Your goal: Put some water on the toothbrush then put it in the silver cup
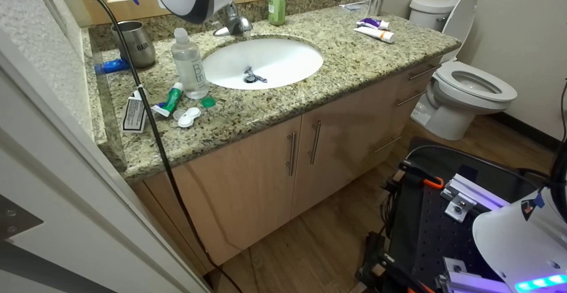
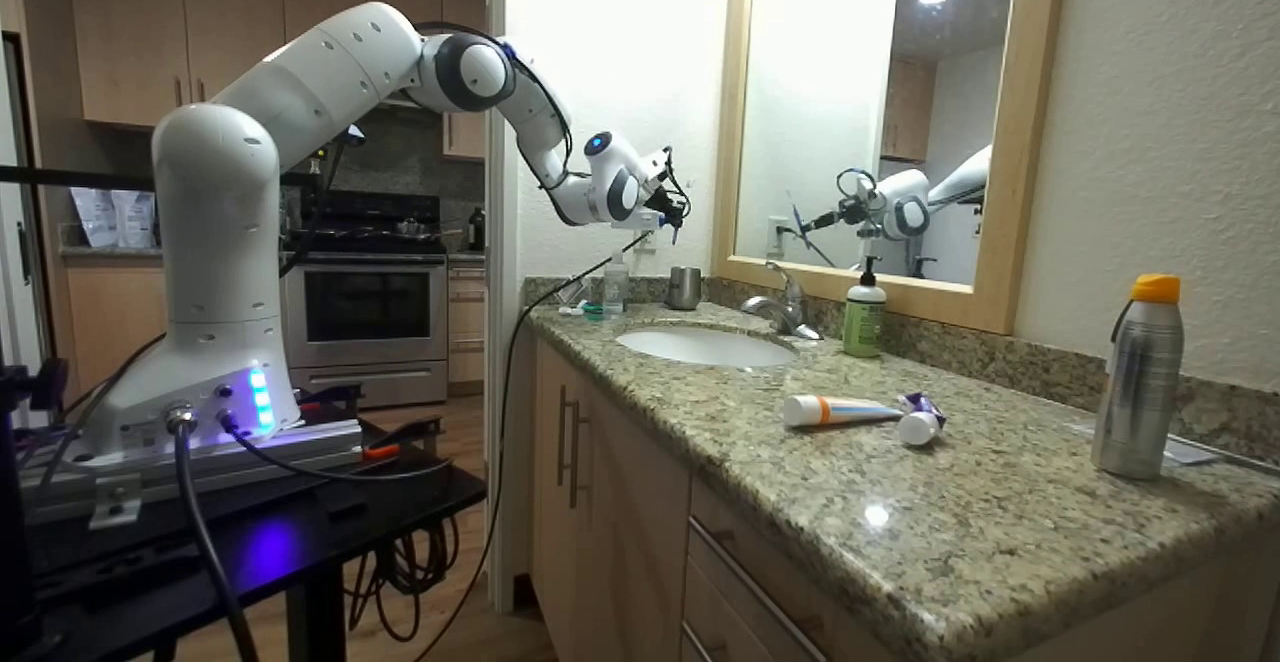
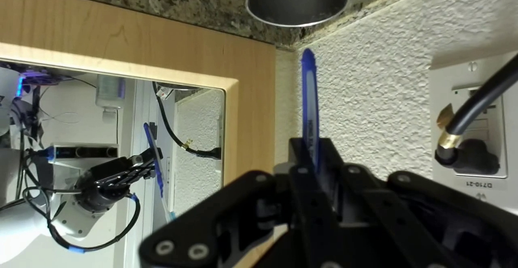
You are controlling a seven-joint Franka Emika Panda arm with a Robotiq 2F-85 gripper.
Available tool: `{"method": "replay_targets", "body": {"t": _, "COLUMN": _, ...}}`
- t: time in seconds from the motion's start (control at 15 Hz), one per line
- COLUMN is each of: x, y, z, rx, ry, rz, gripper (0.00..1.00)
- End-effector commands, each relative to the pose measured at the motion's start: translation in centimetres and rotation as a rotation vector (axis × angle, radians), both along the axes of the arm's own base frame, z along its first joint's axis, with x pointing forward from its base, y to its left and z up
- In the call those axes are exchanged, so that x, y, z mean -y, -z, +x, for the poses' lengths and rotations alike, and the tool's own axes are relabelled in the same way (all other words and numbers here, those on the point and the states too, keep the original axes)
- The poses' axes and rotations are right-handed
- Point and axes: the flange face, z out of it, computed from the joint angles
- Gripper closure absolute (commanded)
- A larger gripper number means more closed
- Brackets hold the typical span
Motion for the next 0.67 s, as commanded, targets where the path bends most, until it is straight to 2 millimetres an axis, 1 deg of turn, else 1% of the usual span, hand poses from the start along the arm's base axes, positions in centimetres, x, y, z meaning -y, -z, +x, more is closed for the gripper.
{"method": "replay_targets", "body": {"t": 0.0, "x": 0.2, "y": 0.5, "z": 0.6, "rx": 0.018, "ry": 0.009, "rz": -0.005, "gripper": 0.97}}
{"method": "replay_targets", "body": {"t": 0.2, "x": 0.0, "y": 1.7, "z": 1.6, "rx": 0.059, "ry": 0.003, "rz": 0.016, "gripper": 0.97}}
{"method": "replay_targets", "body": {"t": 0.27, "x": 0.3, "y": 1.7, "z": 2.0, "rx": 0.075, "ry": 0.005, "rz": 0.026, "gripper": 0.97}}
{"method": "replay_targets", "body": {"t": 0.33, "x": 0.3, "y": 2.0, "z": 2.4, "rx": 0.08, "ry": 0.009, "rz": 0.03, "gripper": 0.97}}
{"method": "replay_targets", "body": {"t": 0.6, "x": -0.6, "y": 2.4, "z": 3.7, "rx": 0.115, "ry": 0.02, "rz": 0.069, "gripper": 0.97}}
